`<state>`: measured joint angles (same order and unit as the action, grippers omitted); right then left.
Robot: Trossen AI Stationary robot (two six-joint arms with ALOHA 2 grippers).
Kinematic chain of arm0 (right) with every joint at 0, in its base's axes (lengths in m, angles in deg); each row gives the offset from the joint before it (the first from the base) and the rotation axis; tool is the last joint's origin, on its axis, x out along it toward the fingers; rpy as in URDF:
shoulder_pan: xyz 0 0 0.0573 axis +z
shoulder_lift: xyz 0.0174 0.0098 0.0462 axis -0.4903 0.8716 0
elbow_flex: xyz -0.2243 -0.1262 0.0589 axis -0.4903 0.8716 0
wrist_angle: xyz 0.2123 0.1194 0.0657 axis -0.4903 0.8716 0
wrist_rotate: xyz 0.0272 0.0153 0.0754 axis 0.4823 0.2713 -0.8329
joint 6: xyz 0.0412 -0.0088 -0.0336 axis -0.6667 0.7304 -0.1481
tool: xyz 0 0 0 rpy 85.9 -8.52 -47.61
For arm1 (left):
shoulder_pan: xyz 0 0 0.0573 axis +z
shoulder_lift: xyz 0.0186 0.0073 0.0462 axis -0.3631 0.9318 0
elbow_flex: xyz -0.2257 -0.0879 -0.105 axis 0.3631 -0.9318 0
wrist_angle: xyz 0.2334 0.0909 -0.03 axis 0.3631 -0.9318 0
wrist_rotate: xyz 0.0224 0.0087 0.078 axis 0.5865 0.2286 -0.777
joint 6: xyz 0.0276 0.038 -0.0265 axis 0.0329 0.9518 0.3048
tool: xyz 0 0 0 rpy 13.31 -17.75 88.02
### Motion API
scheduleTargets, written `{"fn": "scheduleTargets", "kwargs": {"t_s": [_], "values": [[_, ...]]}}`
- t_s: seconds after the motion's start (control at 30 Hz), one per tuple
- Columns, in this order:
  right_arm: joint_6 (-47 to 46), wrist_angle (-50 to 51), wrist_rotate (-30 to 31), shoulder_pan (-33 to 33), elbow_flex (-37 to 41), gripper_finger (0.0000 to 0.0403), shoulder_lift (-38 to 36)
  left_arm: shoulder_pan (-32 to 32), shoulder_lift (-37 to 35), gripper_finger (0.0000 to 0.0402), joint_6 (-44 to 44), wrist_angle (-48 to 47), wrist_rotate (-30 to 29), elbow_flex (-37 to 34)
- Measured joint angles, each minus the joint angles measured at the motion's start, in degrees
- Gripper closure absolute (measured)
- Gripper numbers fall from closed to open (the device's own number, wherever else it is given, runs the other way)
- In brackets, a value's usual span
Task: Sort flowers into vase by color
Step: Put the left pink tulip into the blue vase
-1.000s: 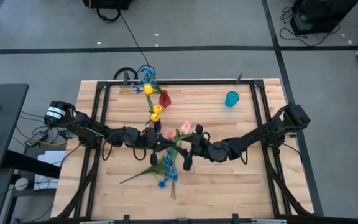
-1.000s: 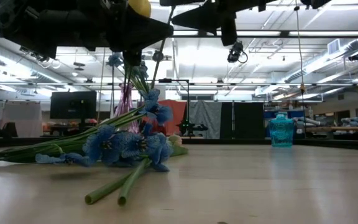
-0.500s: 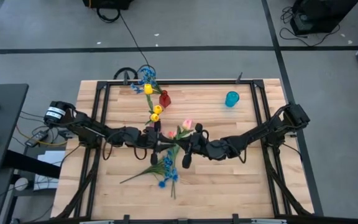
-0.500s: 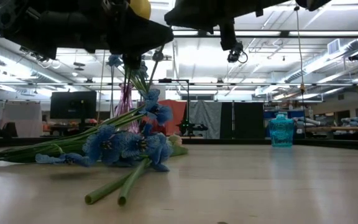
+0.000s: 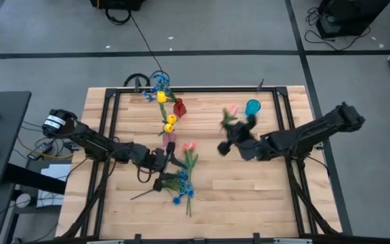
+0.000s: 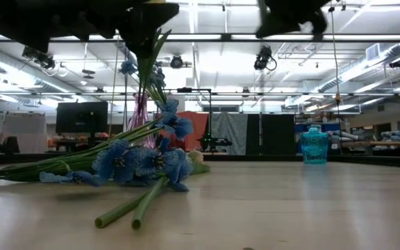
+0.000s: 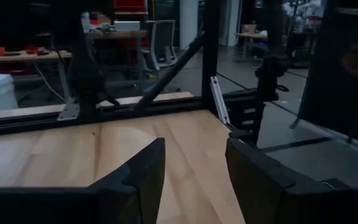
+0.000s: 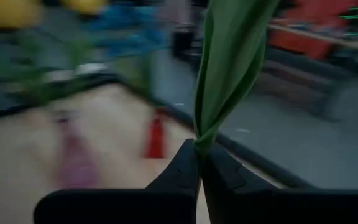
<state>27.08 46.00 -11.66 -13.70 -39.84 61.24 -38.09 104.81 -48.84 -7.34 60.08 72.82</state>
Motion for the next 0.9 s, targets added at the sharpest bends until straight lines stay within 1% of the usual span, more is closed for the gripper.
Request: {"fn": "scheduleTargets", "kwargs": {"t_s": [0.13,0.3,0.43,0.6,0.7,0.9], "values": [[-1.03,7.89,3.68,-4.61,0.00,0.0370,-3.36,-2.07,1.19,0.0225,0.01,0.44,-2.49,0.00],[1.18,13.17,6.81,-10.93,0.00,0.0378,-4.93,-3.25,2.80,0.0225,-0.20,0.55,-5.01,0.00],[4.22,13.90,6.76,-15.35,0.00,0.0383,-5.52,-3.26,3.21,0.0225,-0.32,0.46,-5.95,0.00],[6.60,15.04,6.22,-20.01,0.00,0.0374,-5.57,-3.23,3.21,0.0225,-0.45,-0.36,-7.09,-0.02],[4.39,18.54,5.79,-21.95,0.00,0.0373,-5.57,-3.26,3.21,0.0224,-0.74,-1.30,-7.83,-0.02],[-5.13,26.97,5.06,-24.66,0.00,0.0378,-5.57,-3.23,3.21,0.0224,-1.41,-1.28,-8.84,-0.02]]}}
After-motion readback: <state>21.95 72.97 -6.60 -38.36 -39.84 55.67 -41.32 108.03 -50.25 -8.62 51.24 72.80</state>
